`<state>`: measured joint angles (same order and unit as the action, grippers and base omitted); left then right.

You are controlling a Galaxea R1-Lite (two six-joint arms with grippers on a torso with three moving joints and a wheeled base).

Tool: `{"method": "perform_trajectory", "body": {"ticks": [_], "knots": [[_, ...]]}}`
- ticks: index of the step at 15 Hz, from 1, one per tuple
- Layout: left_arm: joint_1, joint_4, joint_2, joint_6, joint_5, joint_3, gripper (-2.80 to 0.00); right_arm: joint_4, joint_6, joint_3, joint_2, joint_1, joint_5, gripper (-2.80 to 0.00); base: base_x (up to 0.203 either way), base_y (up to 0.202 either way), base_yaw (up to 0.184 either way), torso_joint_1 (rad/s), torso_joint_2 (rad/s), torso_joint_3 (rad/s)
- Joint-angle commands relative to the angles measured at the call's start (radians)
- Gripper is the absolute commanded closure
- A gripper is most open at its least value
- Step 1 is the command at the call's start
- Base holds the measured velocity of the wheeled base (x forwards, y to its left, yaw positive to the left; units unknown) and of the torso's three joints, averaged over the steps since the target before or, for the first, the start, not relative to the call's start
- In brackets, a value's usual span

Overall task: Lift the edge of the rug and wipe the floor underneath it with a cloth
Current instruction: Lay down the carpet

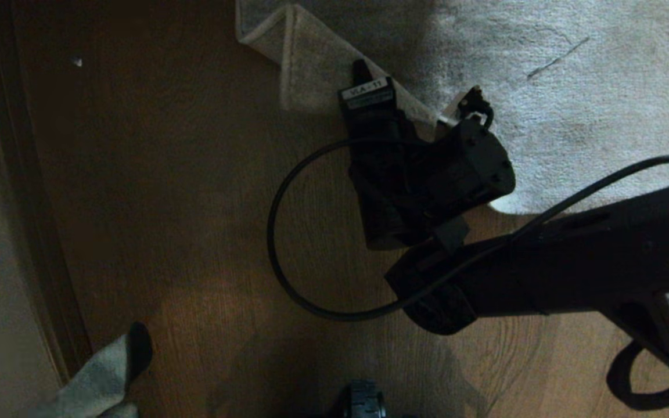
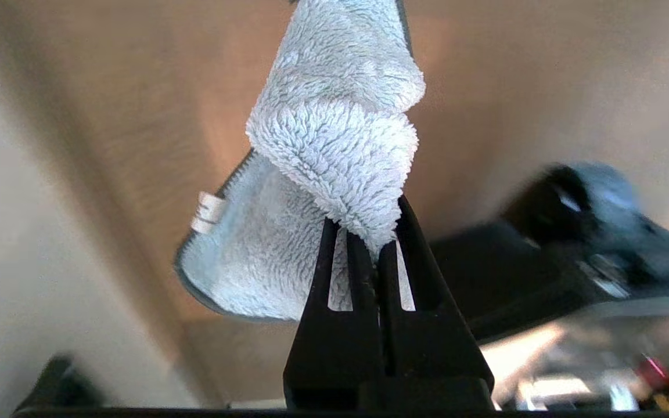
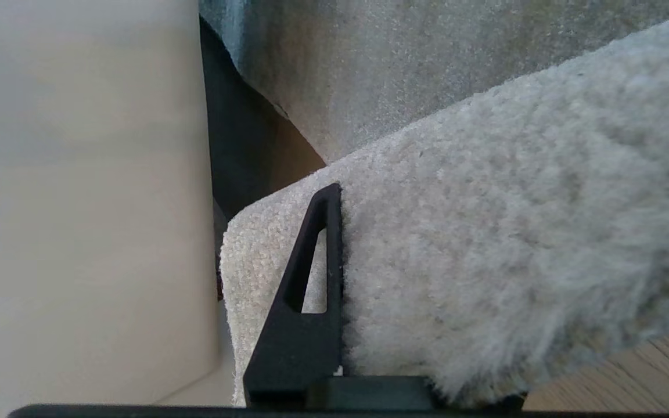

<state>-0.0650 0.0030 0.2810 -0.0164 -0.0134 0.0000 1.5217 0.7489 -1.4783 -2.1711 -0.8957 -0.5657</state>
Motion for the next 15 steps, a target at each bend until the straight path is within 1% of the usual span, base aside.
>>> {"method": "perform_trajectory", "body": {"ticks": [1, 3, 6, 12, 15], "knots": [[0.076, 0.000, -0.055, -0.002, 0.000, 0.000, 0.00, 0.048, 0.006, -0.002, 0.002, 0.000, -0.002, 0.00, 0.000, 0.000, 0.000, 0.000, 0.00, 0.000], [0.080, -0.001, -0.104, -0.006, 0.001, 0.000, 0.00, 0.048, 0.007, -0.004, 0.008, 0.000, -0.002, 0.00, 0.000, 0.000, 0.000, 0.000, 0.00, 0.000], [0.067, -0.001, -0.270, -0.012, 0.009, 0.000, 0.00, 0.048, 0.007, -0.004, 0.009, 0.000, -0.002, 0.00, 0.000, 0.000, 0.000, 0.000, 0.00, 0.000], [0.063, -0.001, -0.281, -0.019, 0.016, 0.000, 0.00, 0.048, 0.005, -0.002, 0.008, 0.001, 0.000, 0.00, 0.000, 0.000, 0.000, 0.000, 0.00, 0.000], [0.063, 0.000, -0.281, -0.019, 0.016, 0.000, 0.00, 0.048, -0.026, 0.003, 0.003, 0.001, 0.003, 0.00, 0.000, 0.000, 0.000, 0.000, 0.00, 0.000]]}}
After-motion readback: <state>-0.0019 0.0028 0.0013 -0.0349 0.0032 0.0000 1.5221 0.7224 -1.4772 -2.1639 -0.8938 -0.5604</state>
